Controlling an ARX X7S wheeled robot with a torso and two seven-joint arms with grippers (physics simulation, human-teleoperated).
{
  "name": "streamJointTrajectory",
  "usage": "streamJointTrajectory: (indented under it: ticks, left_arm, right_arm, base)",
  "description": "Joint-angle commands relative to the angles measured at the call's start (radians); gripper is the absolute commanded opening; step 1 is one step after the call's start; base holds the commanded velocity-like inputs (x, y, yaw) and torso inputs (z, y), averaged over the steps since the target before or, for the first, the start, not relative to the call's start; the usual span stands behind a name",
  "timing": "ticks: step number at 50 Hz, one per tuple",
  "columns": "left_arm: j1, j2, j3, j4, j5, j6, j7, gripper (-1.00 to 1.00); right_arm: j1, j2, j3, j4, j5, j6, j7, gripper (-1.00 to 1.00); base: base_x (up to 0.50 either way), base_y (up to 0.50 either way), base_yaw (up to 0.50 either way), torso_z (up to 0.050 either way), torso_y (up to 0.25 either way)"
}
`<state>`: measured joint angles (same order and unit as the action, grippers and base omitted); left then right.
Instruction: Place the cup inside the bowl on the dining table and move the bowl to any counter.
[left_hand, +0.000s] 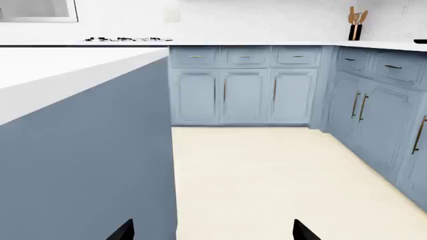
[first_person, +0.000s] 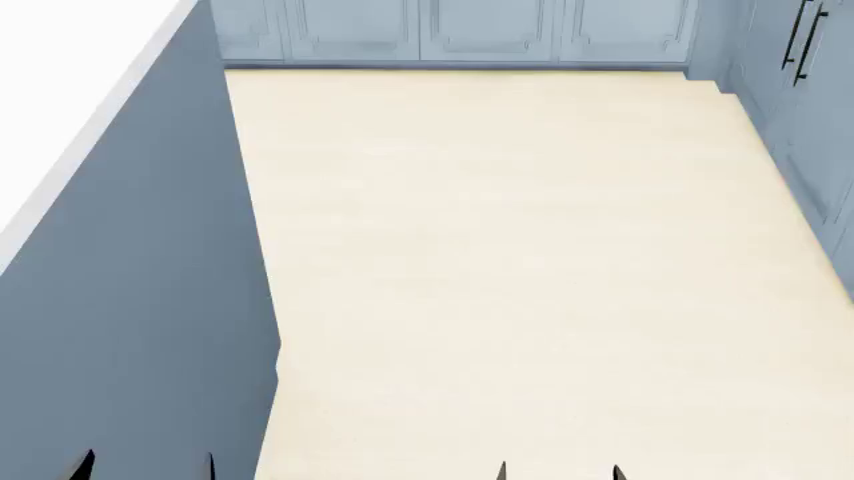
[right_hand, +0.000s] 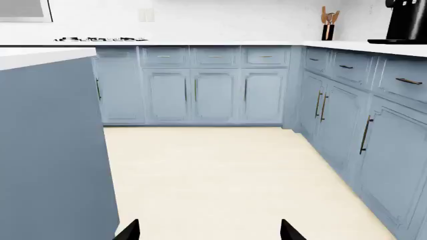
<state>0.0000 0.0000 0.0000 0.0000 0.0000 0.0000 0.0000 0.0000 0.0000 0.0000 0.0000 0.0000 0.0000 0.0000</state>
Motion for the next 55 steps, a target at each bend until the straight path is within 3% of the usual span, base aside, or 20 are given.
streamJointTrajectory:
  ticks: [1,14,55]
  left_arm:
    - [0.004,-0.015,0.007,0.004,-0.041,0.007,-0.01,1.0]
    - [0.018,-0.053,0.045,0.013,-0.076,0.027,-0.041,1.0]
    - [0.026,-0.109,0.102,0.02,-0.126,0.036,-0.093,1.0]
  right_arm:
    - [-0.005,0.014,-0.023,-0.009,0.027,0.011,0.01,1.0]
    - [-0.015,0.056,-0.074,-0.015,0.057,0.015,0.03,1.0]
    - [-0.009,0.101,-0.132,-0.014,0.104,0.034,0.091,1.0]
  base:
    - [0.0,0.0,0.0,0.0,0.0]
    - [-0.03,0.0,0.0,0.0,0.0]
    - [-0.45,-0.1,0.0,0.0,0.0]
